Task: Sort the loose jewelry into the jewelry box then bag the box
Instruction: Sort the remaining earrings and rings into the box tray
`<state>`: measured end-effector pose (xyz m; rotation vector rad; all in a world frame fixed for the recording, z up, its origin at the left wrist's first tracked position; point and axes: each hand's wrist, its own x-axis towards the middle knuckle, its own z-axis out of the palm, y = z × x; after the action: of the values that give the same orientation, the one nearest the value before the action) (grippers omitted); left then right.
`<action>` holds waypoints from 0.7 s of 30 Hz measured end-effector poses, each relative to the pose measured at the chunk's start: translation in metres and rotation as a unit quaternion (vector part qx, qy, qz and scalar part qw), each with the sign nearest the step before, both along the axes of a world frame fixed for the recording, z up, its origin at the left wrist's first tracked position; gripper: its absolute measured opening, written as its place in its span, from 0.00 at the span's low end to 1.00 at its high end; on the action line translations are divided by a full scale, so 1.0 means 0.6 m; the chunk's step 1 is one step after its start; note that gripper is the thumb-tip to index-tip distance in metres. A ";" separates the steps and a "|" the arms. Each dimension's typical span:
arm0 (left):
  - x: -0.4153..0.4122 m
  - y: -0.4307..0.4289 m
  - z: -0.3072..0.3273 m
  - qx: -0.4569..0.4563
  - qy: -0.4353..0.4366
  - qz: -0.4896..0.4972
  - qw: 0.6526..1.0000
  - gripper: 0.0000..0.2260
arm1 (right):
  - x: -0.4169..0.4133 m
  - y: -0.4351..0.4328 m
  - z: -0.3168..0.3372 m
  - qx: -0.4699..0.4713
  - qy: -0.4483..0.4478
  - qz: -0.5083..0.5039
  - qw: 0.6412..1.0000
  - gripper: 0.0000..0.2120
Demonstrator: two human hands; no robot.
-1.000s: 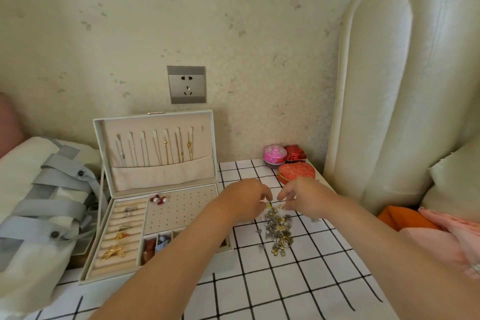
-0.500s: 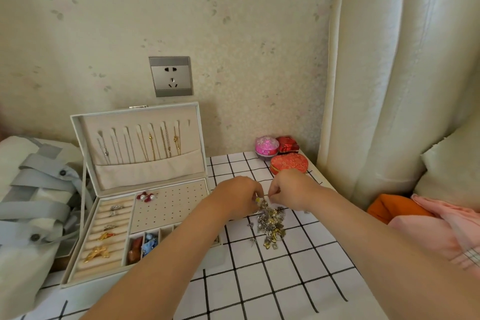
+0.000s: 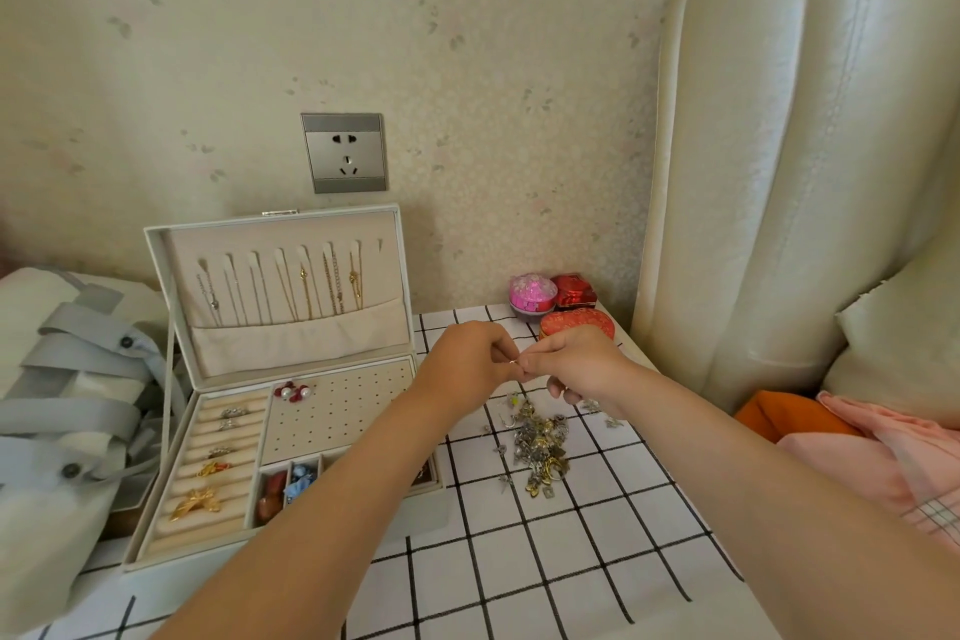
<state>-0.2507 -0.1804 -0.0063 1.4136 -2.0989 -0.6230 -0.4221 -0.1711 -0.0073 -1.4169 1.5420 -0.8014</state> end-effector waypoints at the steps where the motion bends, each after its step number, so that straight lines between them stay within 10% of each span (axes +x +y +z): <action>1: 0.003 -0.001 0.002 -0.009 -0.016 0.002 1.000 0.07 | 0.000 -0.001 0.000 -0.009 0.021 0.011 1.000 0.04; 6: 0.017 -0.003 0.007 -0.041 -0.144 -0.013 0.989 0.09 | -0.007 -0.006 -0.005 -0.082 0.257 0.161 0.949 0.06; 21: 0.015 0.000 0.005 0.003 -0.213 -0.055 0.976 0.06 | 0.017 -0.002 0.012 -0.043 0.350 0.231 0.907 0.05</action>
<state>-0.2416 -0.1806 -0.0035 1.5481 -2.5210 -0.3899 -0.4121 -0.1725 -0.0001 -2.1783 1.5657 -0.0511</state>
